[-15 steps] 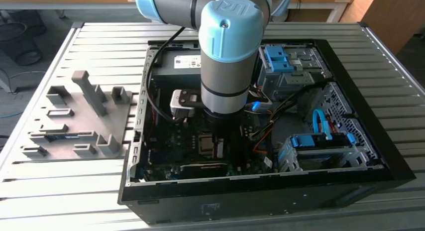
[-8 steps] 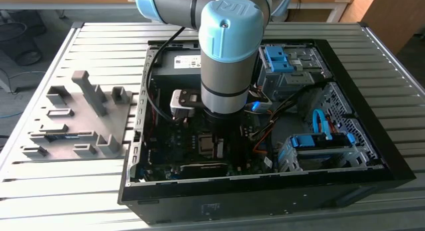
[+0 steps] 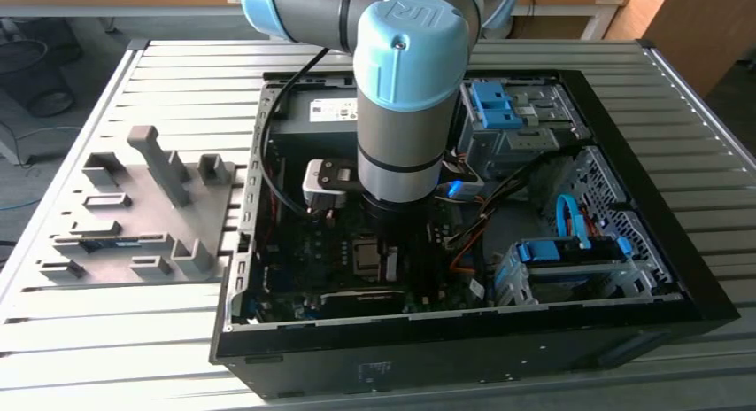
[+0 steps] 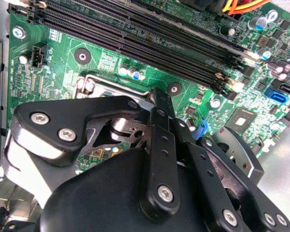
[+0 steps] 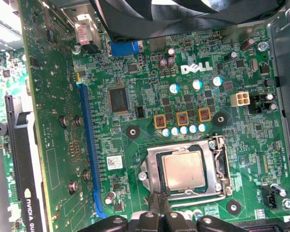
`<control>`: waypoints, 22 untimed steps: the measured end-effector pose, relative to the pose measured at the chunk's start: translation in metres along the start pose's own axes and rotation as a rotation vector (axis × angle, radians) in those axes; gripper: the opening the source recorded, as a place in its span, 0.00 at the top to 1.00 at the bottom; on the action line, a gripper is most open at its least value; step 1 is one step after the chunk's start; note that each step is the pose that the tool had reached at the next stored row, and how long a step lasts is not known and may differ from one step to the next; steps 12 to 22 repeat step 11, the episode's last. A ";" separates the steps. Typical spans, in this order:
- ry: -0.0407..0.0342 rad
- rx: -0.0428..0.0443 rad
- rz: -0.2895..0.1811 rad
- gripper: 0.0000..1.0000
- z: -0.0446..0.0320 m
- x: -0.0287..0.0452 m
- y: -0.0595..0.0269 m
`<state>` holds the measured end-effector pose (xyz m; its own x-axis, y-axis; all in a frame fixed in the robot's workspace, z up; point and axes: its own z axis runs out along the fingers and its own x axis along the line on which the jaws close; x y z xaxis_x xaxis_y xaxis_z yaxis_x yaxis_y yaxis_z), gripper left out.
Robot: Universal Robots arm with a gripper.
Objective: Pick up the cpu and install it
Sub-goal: 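Install the first cpu locking lever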
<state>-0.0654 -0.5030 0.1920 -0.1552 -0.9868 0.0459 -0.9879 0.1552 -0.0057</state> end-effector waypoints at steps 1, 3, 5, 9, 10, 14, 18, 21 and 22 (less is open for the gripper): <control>0.0000 0.0000 0.000 0.90 0.0000 0.0000 0.0000; 0.0000 0.0000 0.000 0.90 0.0000 0.0000 0.0000; 0.0000 0.0000 0.000 0.90 0.0000 0.0000 0.0000; 0.0000 0.0000 0.000 0.90 0.0000 0.0000 0.0000; 0.0000 0.0000 0.000 0.90 0.0000 0.0000 0.0000; 0.0000 0.0000 0.000 0.90 0.0000 0.0000 0.0000; 0.0000 0.0000 0.000 0.90 0.0000 0.0000 0.0000; 0.0000 0.0000 0.000 0.90 0.0000 0.0000 0.0000; 0.0000 0.0000 0.000 0.90 0.0000 0.0000 0.0000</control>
